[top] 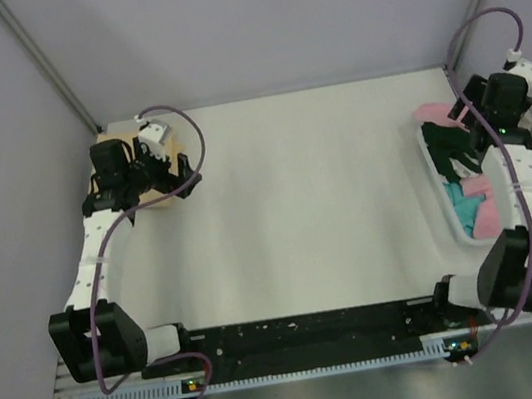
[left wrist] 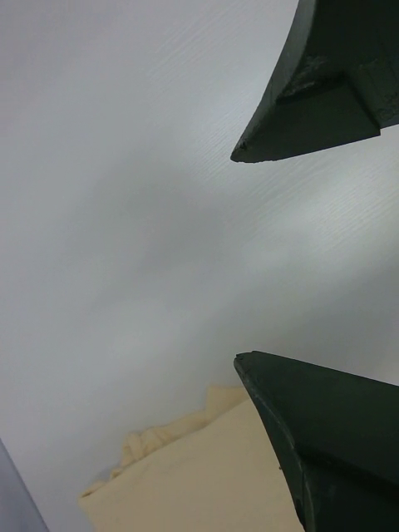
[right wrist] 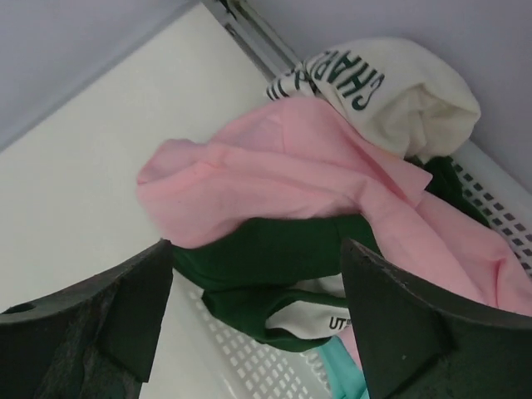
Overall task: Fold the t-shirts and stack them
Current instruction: Grab crumpled tshirt from bin with the right arm
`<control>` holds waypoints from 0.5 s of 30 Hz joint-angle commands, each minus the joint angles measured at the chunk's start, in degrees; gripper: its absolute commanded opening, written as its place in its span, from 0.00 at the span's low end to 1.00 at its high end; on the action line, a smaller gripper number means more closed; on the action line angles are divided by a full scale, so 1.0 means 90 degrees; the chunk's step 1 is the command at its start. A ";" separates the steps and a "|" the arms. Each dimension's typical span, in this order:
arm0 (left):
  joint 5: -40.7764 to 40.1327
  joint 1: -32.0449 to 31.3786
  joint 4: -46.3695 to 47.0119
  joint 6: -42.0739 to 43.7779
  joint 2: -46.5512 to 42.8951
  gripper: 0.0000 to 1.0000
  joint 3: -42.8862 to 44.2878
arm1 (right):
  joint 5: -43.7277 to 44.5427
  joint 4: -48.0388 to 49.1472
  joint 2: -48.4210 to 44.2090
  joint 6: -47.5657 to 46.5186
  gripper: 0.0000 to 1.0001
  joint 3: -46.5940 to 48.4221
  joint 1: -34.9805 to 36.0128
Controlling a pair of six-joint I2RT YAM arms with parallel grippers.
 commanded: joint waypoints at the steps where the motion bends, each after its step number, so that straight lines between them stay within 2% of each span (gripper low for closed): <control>1: -0.0211 -0.0021 0.0228 -0.0010 0.0037 0.99 0.0049 | -0.1122 -0.0768 0.0885 0.0579 0.75 0.0367 -0.0614; 4: -0.0153 -0.0031 0.0140 0.0038 0.0096 0.99 -0.0029 | -0.1251 -0.0778 0.1461 0.0735 0.69 0.0601 -0.0683; 6: -0.0182 -0.0031 0.0130 0.0068 0.0067 0.99 -0.0087 | -0.0921 -0.0768 0.1658 0.0784 0.68 0.0777 -0.0684; 9: -0.0250 -0.0031 0.0130 0.0097 0.0028 0.99 -0.0156 | -0.0578 -0.0661 0.1688 0.0658 0.67 0.1011 -0.0703; 15: -0.0250 -0.0031 0.0120 0.0097 0.0096 0.99 -0.0117 | -0.0704 -0.0348 0.1629 0.0257 0.68 0.1295 -0.0703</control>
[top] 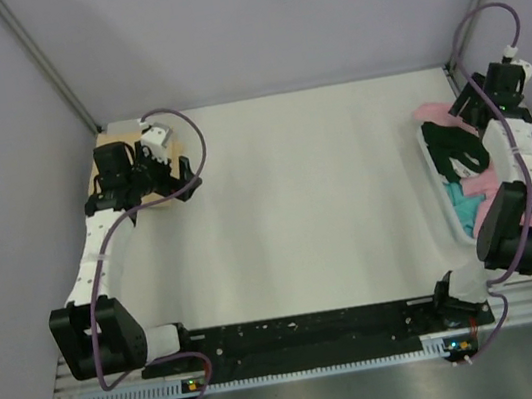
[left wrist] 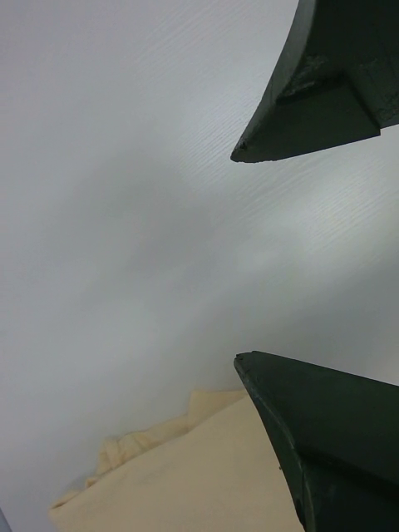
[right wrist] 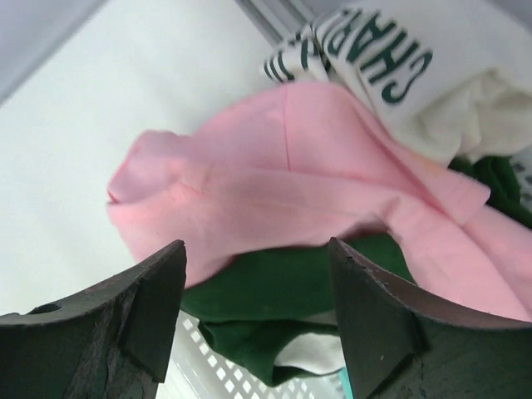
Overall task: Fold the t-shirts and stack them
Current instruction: Grab crumpled tshirt from bin with the right arm
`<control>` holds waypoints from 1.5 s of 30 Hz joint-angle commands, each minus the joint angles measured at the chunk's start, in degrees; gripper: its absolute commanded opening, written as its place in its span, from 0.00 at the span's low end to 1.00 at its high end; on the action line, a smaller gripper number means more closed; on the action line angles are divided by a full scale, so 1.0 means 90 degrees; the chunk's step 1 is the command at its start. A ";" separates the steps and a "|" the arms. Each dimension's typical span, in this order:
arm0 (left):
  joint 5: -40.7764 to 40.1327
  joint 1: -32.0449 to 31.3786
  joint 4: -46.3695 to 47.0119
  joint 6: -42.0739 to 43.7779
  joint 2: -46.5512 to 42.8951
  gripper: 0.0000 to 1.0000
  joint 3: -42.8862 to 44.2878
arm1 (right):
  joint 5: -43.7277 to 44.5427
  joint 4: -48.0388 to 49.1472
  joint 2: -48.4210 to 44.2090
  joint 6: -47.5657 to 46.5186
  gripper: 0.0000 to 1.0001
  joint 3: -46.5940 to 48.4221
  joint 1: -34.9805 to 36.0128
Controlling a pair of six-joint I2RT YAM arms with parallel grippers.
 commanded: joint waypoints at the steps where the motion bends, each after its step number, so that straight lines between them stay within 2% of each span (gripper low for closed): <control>1: 0.0000 -0.0014 0.0132 0.0056 0.0043 0.99 0.0038 | 0.0022 0.0431 -0.0163 -0.0294 0.69 0.0571 -0.0025; 9: -0.0069 -0.0024 0.0142 0.0056 0.0190 0.99 0.0058 | -0.0251 0.0353 0.0920 -0.0557 0.73 0.1333 -0.0025; 12: -0.0088 -0.0024 0.0132 0.0046 0.0209 0.99 0.0068 | -0.1050 0.0169 0.1476 -0.1103 0.69 0.1879 -0.0025; 14: -0.0098 -0.0024 0.0122 0.0027 0.0229 0.99 0.0068 | -0.1072 -0.0483 0.1896 -0.1270 0.65 0.2503 -0.0025; 16: -0.0098 -0.0034 0.0113 0.0007 0.0229 0.99 0.0107 | -0.1062 -0.0905 0.2141 -0.1407 0.57 0.2827 -0.0035; 22: -0.0147 -0.0044 0.0044 0.0007 0.0190 0.99 0.0175 | -0.1061 -0.0994 0.1753 -0.1417 0.09 0.2594 -0.0025; 23: -0.0147 -0.0053 0.0035 0.0017 0.0180 0.99 0.0175 | -0.1130 -0.0994 0.1636 -0.1398 0.02 0.2584 -0.0035; 24: -0.0156 -0.0053 0.0035 0.0007 0.0151 0.99 0.0175 | -0.1179 -0.0994 0.1489 -0.1369 0.00 0.2535 -0.0025; 31: -0.0244 -0.0063 0.0025 0.0007 0.0082 0.99 0.0165 | -0.0829 -0.0917 0.0464 -0.1242 0.00 0.2447 0.0004; 38: -0.0293 -0.0053 -0.0005 0.0017 -0.0084 0.99 0.0165 | 0.0129 -0.0419 -0.1175 -0.1368 0.00 0.3051 0.0004; 41: -0.0546 -0.0053 0.0229 -0.0120 -0.0259 0.99 0.0039 | 0.0013 -0.0107 -0.1665 -0.1505 0.00 0.3539 0.0004; 45: -0.1063 -0.0063 0.0727 -0.0247 -0.0552 0.99 -0.0196 | -0.0689 0.0235 -0.2212 -0.1233 0.00 0.4136 0.0014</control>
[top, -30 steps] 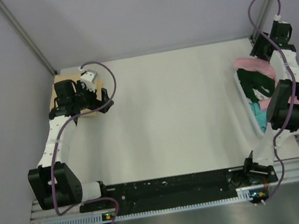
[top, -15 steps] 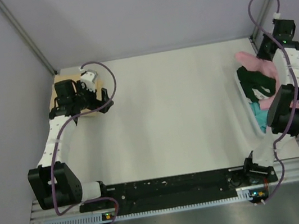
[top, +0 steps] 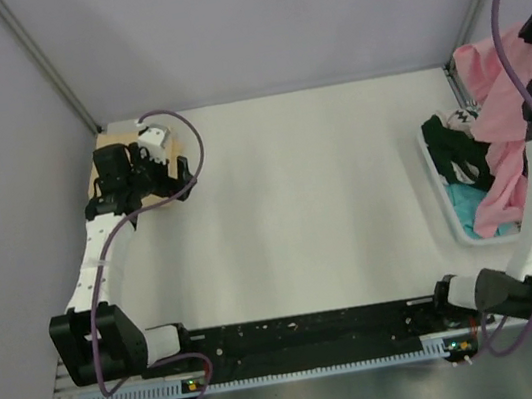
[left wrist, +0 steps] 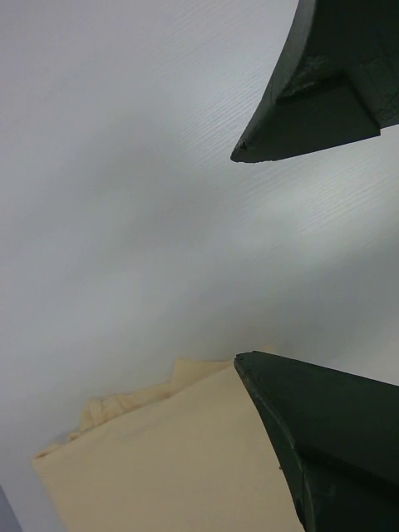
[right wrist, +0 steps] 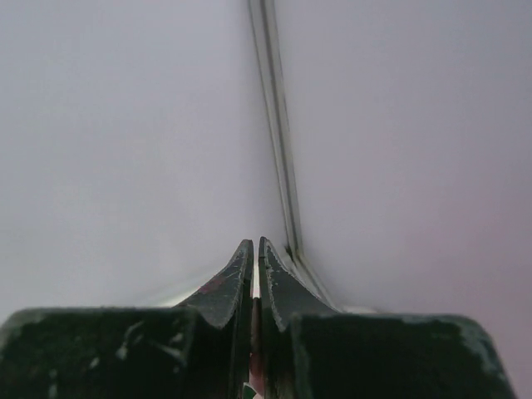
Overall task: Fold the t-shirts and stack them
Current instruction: Grab crumpled tshirt from bin with the right arm, then move the tshirt to the center of the board
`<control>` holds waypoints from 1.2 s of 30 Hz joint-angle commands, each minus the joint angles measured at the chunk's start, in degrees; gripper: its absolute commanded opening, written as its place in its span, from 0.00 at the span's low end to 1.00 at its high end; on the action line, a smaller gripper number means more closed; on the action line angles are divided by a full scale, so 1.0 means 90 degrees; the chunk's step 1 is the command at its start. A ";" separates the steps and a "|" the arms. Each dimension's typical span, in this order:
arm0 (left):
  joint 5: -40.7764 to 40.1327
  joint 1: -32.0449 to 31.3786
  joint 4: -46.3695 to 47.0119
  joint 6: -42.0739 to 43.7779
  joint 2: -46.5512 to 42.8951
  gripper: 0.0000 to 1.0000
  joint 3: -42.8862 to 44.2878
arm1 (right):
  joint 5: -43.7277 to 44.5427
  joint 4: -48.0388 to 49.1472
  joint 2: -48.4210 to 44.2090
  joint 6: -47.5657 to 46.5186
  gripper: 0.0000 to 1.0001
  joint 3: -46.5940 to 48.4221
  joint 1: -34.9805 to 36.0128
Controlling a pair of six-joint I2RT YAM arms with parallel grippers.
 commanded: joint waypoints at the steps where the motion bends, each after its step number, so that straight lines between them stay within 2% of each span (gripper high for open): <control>1: -0.0699 -0.0027 0.0716 -0.0186 -0.0502 0.99 -0.0087 | -0.1023 0.1189 -0.0819 0.0314 0.00 0.0722 -0.0001; 7: -0.2457 -0.0007 0.1009 -0.0411 -0.0560 0.99 0.0167 | -0.3544 0.2137 -0.0879 0.1758 0.00 0.1404 0.0077; 10: -0.2810 -0.0007 0.1106 -0.0352 -0.0619 0.99 0.0226 | -0.4795 0.3403 -0.0596 0.3484 0.00 0.1610 0.0252; 12: -0.2889 0.0003 0.1146 -0.0362 -0.0619 0.99 0.0265 | -0.5187 0.3857 -0.0323 0.4152 0.00 0.1950 0.0836; 15: -0.2782 0.0003 0.1048 -0.0420 -0.0590 0.99 0.0382 | -0.5355 0.3799 0.0039 0.4076 0.00 0.2595 0.2027; 19: -0.2606 0.0003 0.0892 -0.0450 -0.0580 0.99 0.0567 | -0.5316 0.4189 0.0205 0.4320 0.00 0.2695 0.2917; 22: -0.2499 0.0012 0.0668 -0.0411 -0.0512 0.99 0.0782 | -0.5170 0.4239 0.0186 0.4291 0.00 0.2209 0.3153; 24: -0.2207 0.0003 0.0424 -0.0333 -0.0424 0.99 0.0948 | -0.4790 0.4064 0.0069 0.4165 0.00 0.1546 0.3183; 27: -0.1670 0.0012 -0.0093 -0.0255 -0.0210 0.99 0.1289 | -0.4030 0.3207 -0.0204 0.3356 0.00 0.0326 0.3183; 30: -0.1036 -0.0007 -0.0533 -0.0051 -0.0004 0.99 0.1485 | -0.2664 0.2026 -0.0438 0.2545 0.00 -0.1002 0.3173; 32: -0.0732 -0.0104 -0.0699 0.0164 0.0094 0.99 0.1486 | -0.1930 0.1643 -0.0400 0.2154 0.00 -0.1900 0.3173; 36: -0.0585 -0.1001 -0.1236 0.0837 0.0289 0.92 0.1466 | -0.1605 0.1251 0.0301 0.2045 0.00 -0.3241 0.3017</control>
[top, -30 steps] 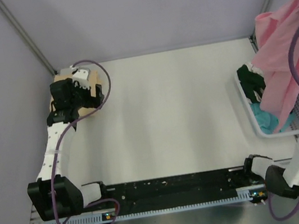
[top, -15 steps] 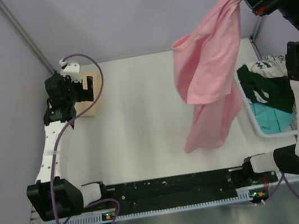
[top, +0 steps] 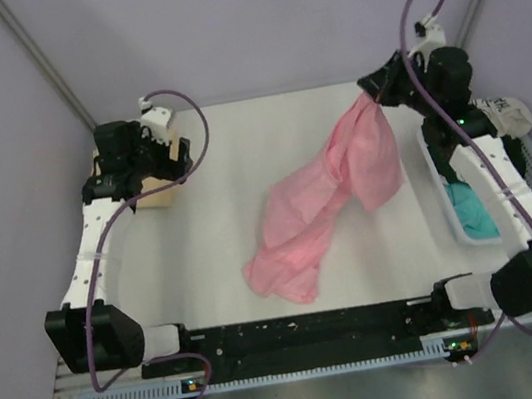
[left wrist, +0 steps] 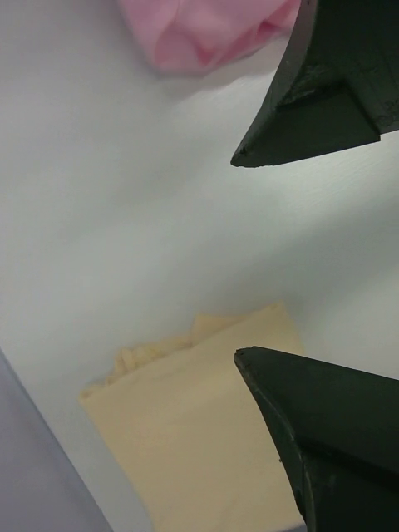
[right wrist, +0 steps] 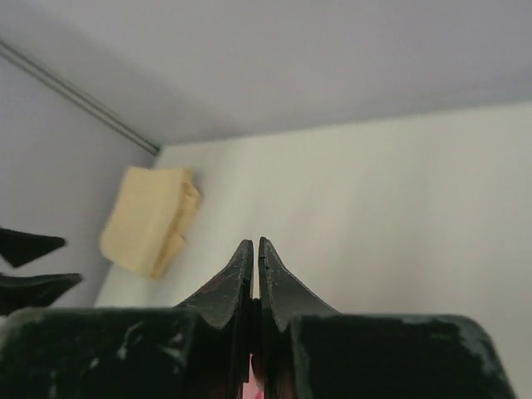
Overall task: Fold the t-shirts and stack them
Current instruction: Move the tshirt to the center of the board, then flatten out the tshirt
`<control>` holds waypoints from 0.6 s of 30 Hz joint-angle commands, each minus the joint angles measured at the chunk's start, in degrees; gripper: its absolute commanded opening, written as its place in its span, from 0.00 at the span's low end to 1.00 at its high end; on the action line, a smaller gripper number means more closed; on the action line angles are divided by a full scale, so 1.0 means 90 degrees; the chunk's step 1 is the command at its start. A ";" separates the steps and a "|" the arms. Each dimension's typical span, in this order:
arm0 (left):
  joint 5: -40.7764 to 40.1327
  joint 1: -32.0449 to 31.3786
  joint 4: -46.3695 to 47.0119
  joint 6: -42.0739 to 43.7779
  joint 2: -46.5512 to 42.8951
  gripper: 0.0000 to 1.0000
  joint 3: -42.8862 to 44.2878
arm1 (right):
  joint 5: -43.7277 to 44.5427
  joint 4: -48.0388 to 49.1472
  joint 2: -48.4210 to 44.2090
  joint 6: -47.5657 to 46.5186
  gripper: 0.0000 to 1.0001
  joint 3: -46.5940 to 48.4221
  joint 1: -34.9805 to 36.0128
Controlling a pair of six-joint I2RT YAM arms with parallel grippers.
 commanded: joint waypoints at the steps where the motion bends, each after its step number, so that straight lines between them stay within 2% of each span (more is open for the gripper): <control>1: 0.0734 -0.1004 -0.0891 0.0967 0.0211 0.89 0.0145 | 0.1044 -0.1034 0.0844 -0.0588 0.00 -0.1136 -0.0169; 4: 0.1115 -0.1786 -0.1681 0.1650 0.0309 0.83 -0.0108 | 0.0977 -0.1201 0.1460 -0.0471 0.00 -0.1537 -0.0559; 8: 0.0902 -0.3288 -0.2406 0.2579 0.0203 0.77 -0.0966 | 0.1210 -0.1221 0.1812 -0.0597 0.00 -0.1822 -0.0717; 13: 0.0551 -0.5222 -0.2291 0.2728 0.0123 0.77 -0.2100 | 0.0850 -0.1221 0.1969 -0.0705 0.00 -0.1978 -0.0717; 16: -0.0044 -0.5966 -0.1852 0.2552 0.0454 0.77 -0.2471 | 0.0772 -0.1211 0.1979 -0.0686 0.00 -0.2066 -0.0707; 18: -0.0386 -0.6134 -0.1559 0.2386 0.0805 0.77 -0.2511 | 0.0781 -0.1221 0.1911 -0.0696 0.00 -0.2163 -0.0717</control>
